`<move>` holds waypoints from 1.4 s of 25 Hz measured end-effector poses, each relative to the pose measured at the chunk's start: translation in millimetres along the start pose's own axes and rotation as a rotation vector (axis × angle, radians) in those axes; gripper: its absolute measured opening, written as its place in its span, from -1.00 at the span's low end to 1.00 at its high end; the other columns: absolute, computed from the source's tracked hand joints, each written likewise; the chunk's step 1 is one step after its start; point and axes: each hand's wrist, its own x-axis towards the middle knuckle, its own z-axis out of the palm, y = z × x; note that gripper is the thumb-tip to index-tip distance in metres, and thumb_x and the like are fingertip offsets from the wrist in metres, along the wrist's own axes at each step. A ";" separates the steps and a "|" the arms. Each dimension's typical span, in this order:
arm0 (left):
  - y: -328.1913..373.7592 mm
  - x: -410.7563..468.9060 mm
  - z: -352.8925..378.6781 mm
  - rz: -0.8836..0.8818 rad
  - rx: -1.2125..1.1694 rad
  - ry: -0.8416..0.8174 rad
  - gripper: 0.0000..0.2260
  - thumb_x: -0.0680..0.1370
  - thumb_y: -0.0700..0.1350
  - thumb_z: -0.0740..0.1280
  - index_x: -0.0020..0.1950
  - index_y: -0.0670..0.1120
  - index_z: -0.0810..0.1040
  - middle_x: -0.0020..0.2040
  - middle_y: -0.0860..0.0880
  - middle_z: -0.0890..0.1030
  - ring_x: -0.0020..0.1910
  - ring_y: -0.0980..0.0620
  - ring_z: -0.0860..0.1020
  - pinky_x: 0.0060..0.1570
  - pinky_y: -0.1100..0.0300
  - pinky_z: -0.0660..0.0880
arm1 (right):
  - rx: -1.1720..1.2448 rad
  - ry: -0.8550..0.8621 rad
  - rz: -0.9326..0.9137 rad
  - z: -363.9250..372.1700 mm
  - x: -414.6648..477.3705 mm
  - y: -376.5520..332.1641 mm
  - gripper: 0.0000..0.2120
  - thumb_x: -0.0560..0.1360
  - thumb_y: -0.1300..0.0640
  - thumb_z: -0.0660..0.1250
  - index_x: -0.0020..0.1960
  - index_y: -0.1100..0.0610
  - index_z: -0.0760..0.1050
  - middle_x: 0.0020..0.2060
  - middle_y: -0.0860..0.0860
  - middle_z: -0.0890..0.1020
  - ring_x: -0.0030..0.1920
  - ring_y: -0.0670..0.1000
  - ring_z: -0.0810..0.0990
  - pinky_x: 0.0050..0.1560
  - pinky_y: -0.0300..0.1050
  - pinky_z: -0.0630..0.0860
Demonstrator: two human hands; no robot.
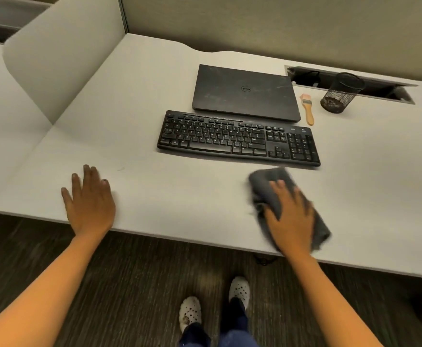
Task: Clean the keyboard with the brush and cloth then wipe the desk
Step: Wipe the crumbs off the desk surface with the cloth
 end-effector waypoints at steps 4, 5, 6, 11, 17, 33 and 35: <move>1.2 -0.8 1.2 0.012 0.060 -0.010 -0.53 0.70 -0.03 -0.08 0.59 -0.16 0.04 0.60 -0.09 0.05 0.57 -0.14 0.02 0.50 -0.13 -0.10 | -0.025 0.041 0.264 -1.2 -5.6 1.0 -0.41 0.55 -0.13 0.16 0.54 -0.09 0.09 0.54 -0.07 0.16 0.54 0.09 0.03 0.47 0.31 -0.06; 0.6 -0.9 1.5 0.020 0.072 -0.014 -0.52 0.70 -0.03 -0.08 0.59 -0.16 0.03 0.60 -0.08 0.05 0.58 -0.13 0.01 0.50 -0.12 -0.11 | -0.037 0.021 0.151 5.1 -8.5 -18.1 -0.39 0.53 -0.15 0.12 0.54 -0.10 0.09 0.54 -0.08 0.16 0.54 0.09 0.03 0.47 0.30 -0.05; 0.3 -0.4 1.5 0.027 0.079 -0.016 -0.52 0.70 -0.03 -0.08 0.60 -0.16 0.02 0.61 -0.08 0.04 0.58 -0.13 0.01 0.50 -0.12 -0.11 | -0.035 -0.012 0.010 13.0 -11.8 -42.8 -0.37 0.49 -0.17 0.09 0.54 -0.11 0.10 0.54 -0.09 0.15 0.54 0.09 0.04 0.47 0.29 -0.06; -0.4 0.2 -0.5 0.038 0.068 -0.011 -0.52 0.69 -0.01 -0.11 0.60 -0.14 0.01 0.61 -0.07 0.03 0.58 -0.11 -0.01 0.51 -0.11 -0.12 | 0.113 -0.175 -0.528 60.9 -7.3 -178.5 -0.38 0.50 -0.12 0.13 0.54 -0.09 0.12 0.54 -0.08 0.14 0.56 0.06 -0.07 0.50 0.20 -0.19; 1.1 -1.3 0.1 0.020 -0.065 0.095 -0.43 0.64 0.05 -0.22 0.59 -0.18 0.05 0.58 -0.13 0.16 0.57 -0.10 0.09 0.51 -0.04 -0.11 | 0.146 -0.305 -0.666 108.7 63.5 -301.6 -0.39 0.57 -0.04 0.19 0.56 0.06 0.10 0.55 0.05 0.12 0.55 0.17 -0.08 0.52 0.08 -0.21; 5.1 1.2 1.5 -0.011 0.124 0.059 -0.47 0.65 0.03 -0.10 0.59 -0.15 0.08 0.59 -0.09 0.14 0.56 -0.09 0.12 0.50 -0.14 0.08 | 0.078 -0.267 -0.124 132.2 435.0 -314.3 -0.48 0.62 -0.05 0.06 0.55 -0.02 0.07 0.55 -0.02 0.09 0.54 0.17 -0.09 0.43 0.37 -0.24; 4.9 0.8 1.5 -0.012 0.120 0.058 -0.47 0.65 0.03 -0.09 0.60 -0.13 0.06 0.59 -0.08 0.12 0.57 -0.08 0.10 0.50 -0.14 0.08 | 0.043 -0.285 -0.161 139.5 440.6 -330.1 -0.46 0.62 -0.10 0.04 0.56 -0.05 0.01 0.56 -0.04 0.02 0.55 0.17 -0.14 0.43 0.36 -0.26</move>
